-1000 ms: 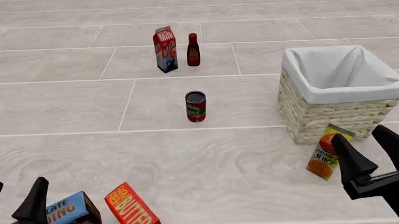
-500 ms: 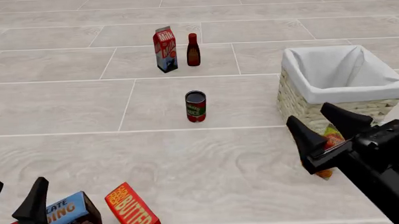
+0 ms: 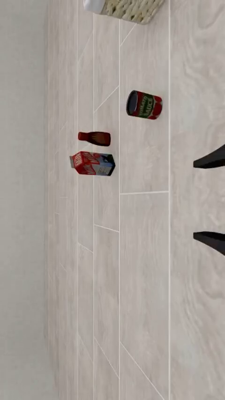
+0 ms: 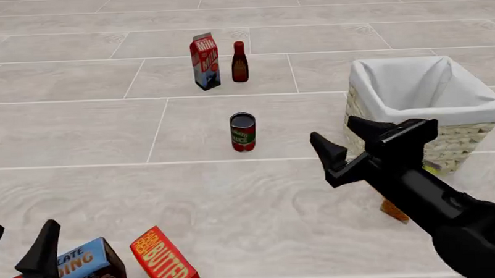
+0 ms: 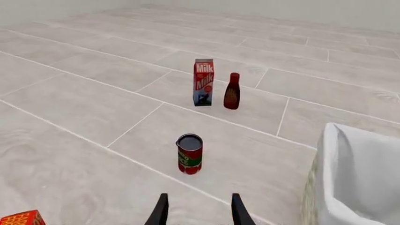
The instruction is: Pick the tomato sauce and place it in the basket.
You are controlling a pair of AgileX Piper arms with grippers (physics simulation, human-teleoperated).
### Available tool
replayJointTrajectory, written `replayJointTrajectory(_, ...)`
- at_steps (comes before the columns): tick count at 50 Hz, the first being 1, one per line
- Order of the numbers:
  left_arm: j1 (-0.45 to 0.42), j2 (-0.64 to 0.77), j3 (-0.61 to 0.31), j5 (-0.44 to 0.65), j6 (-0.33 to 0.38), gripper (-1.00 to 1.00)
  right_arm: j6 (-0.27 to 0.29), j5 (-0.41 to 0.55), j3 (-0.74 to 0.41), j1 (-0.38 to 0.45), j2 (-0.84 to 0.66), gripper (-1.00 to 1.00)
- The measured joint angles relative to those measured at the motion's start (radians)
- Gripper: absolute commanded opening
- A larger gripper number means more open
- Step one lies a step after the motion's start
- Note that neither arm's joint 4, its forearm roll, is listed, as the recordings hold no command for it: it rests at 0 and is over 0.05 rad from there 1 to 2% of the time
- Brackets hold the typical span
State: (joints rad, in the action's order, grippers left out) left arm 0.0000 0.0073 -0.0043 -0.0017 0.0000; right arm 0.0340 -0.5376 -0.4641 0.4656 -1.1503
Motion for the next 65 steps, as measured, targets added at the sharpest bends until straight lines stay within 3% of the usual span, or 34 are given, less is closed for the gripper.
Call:
replayJointTrajectory(29,0.0,0.0,0.0,0.0,0.0,1.0,0.002,-0.052,-0.161,-0.031,-0.354,1.0)
replayJointTrajectory(65,0.0,0.0,0.0,0.0,0.0,1.0,0.007,-0.088,-0.304,0.005,-0.598,1.0)
